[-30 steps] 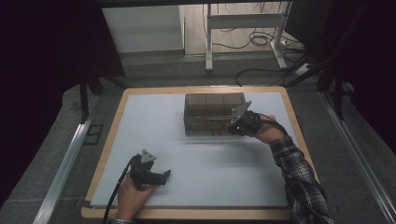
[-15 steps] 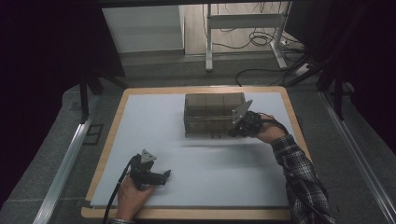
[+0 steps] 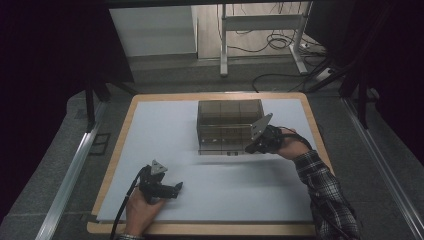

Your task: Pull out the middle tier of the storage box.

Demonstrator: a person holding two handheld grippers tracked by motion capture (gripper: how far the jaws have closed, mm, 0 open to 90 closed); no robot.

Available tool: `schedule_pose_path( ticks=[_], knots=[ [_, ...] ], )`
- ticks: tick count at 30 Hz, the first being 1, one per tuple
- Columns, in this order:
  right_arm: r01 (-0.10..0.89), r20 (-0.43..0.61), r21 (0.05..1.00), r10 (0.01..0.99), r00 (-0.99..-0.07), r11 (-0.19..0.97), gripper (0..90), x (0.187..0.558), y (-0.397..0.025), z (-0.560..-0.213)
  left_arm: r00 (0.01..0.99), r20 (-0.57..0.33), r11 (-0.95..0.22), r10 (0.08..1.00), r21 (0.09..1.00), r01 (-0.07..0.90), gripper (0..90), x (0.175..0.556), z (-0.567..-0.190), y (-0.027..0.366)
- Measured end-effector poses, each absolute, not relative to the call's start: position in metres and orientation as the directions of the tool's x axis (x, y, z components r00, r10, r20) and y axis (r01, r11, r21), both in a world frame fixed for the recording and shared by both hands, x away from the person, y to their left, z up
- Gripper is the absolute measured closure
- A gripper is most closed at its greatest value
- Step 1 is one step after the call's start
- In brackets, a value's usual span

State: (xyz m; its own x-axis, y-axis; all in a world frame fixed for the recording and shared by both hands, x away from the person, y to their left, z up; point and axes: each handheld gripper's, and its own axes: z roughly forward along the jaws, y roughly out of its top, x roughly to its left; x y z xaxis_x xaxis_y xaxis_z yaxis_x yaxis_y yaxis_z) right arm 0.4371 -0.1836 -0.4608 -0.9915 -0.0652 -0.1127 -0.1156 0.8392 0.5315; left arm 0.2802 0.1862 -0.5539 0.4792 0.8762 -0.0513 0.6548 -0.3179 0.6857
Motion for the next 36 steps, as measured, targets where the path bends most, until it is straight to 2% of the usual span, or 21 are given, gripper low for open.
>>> schedule_pose_path(
  ticks=[7,11,24,36],
  knots=[
    [-0.128,-0.134,0.511,-0.069,-0.989,0.85,87.4,0.43,-0.182,-0.464,0.479,-0.051,-0.318,0.876,0.686,0.655,0.0,0.28,-0.554,0.186],
    [-0.118,-0.134,0.507,-0.057,-0.989,0.854,79.2,0.43,-0.182,-0.465,0.479,-0.051,-0.318,0.876,0.686,0.655,0.0,0.28,-0.554,0.186],
    [-0.079,-0.152,0.539,0.005,-0.988,0.838,71.2,0.426,-0.183,-0.459,0.479,-0.052,-0.318,0.876,0.686,0.655,0.0,0.28,-0.554,0.186],
    [-0.076,-0.168,0.545,0.02,-0.986,0.835,65.7,0.42,-0.181,-0.457,0.479,-0.052,-0.317,0.876,0.686,0.655,0.0,0.28,-0.554,0.186]
  ],
)
